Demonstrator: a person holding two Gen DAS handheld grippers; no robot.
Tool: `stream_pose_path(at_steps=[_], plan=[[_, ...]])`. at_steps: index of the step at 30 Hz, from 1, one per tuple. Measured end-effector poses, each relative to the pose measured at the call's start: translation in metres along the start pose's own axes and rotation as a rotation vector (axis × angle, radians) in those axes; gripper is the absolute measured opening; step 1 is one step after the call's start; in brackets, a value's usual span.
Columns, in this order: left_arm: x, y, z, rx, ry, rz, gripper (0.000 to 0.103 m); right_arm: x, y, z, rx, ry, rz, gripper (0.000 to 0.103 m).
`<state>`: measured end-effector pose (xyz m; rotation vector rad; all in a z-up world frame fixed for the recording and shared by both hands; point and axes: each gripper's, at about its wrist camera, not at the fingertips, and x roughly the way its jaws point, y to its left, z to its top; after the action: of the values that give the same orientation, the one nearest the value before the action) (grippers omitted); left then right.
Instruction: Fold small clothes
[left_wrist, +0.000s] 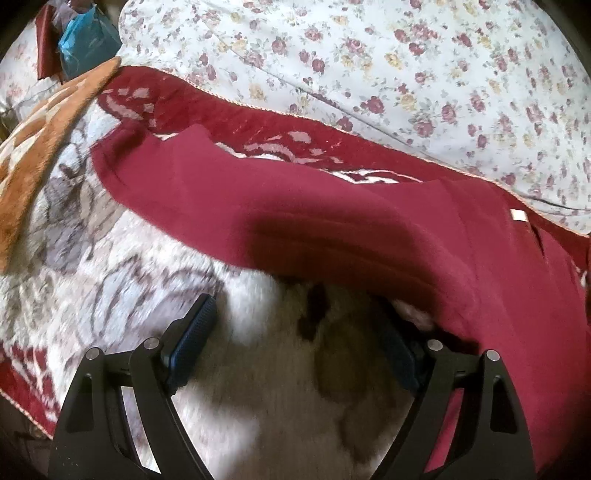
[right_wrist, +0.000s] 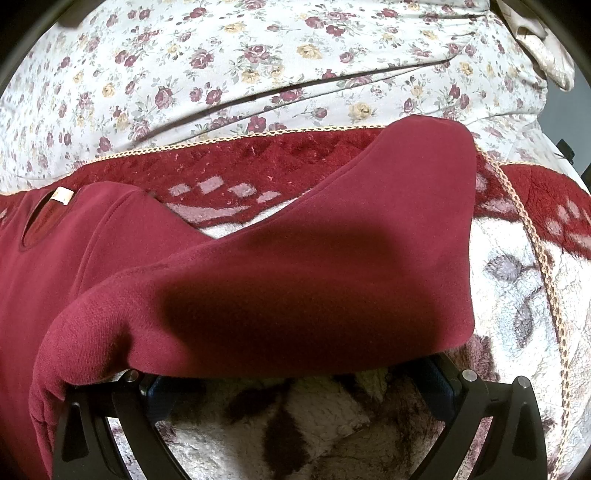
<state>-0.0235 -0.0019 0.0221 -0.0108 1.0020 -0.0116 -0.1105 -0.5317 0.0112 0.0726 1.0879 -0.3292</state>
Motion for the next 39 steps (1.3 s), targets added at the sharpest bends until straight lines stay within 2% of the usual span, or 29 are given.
stream_pose_path(at_steps=[5, 12, 16, 19, 22, 24, 27, 29, 33, 39], plan=[[-0.037, -0.009, -0.008, 0.078, -0.070, 0.018, 0.085, -0.001, 0.000, 0.001, -0.003, 0.001, -0.003, 0.103], [-0.064, -0.020, -0.012, 0.098, -0.085, -0.031, 0.085, -0.009, 0.002, -0.002, -0.004, 0.001, 0.011, 0.103], [-0.076, -0.032, -0.015, 0.123, -0.098, -0.048, 0.085, -0.034, 0.005, -0.015, 0.005, -0.012, 0.071, 0.102], [-0.085, -0.040, -0.018, 0.140, -0.110, -0.070, 0.085, -0.063, 0.008, -0.029, -0.007, -0.014, 0.141, 0.101], [-0.089, -0.049, -0.021, 0.161, -0.111, -0.088, 0.085, -0.104, 0.006, -0.041, -0.002, -0.045, 0.161, 0.101], [-0.091, -0.056, -0.024, 0.182, -0.110, -0.097, 0.085, -0.136, 0.004, -0.048, 0.024, -0.054, 0.209, 0.101], [-0.097, -0.066, -0.028, 0.203, -0.114, -0.114, 0.085, -0.170, 0.002, -0.051, 0.068, -0.013, 0.260, 0.101], [-0.102, -0.073, -0.030, 0.213, -0.122, -0.131, 0.085, -0.194, 0.009, -0.056, 0.045, -0.003, 0.265, 0.101], [-0.115, -0.086, -0.037, 0.241, -0.134, -0.155, 0.085, -0.247, 0.022, -0.067, -0.046, -0.064, 0.200, 0.101], [-0.137, -0.094, -0.043, 0.272, -0.161, -0.179, 0.085, -0.294, 0.029, -0.071, -0.091, -0.096, 0.184, 0.101]])
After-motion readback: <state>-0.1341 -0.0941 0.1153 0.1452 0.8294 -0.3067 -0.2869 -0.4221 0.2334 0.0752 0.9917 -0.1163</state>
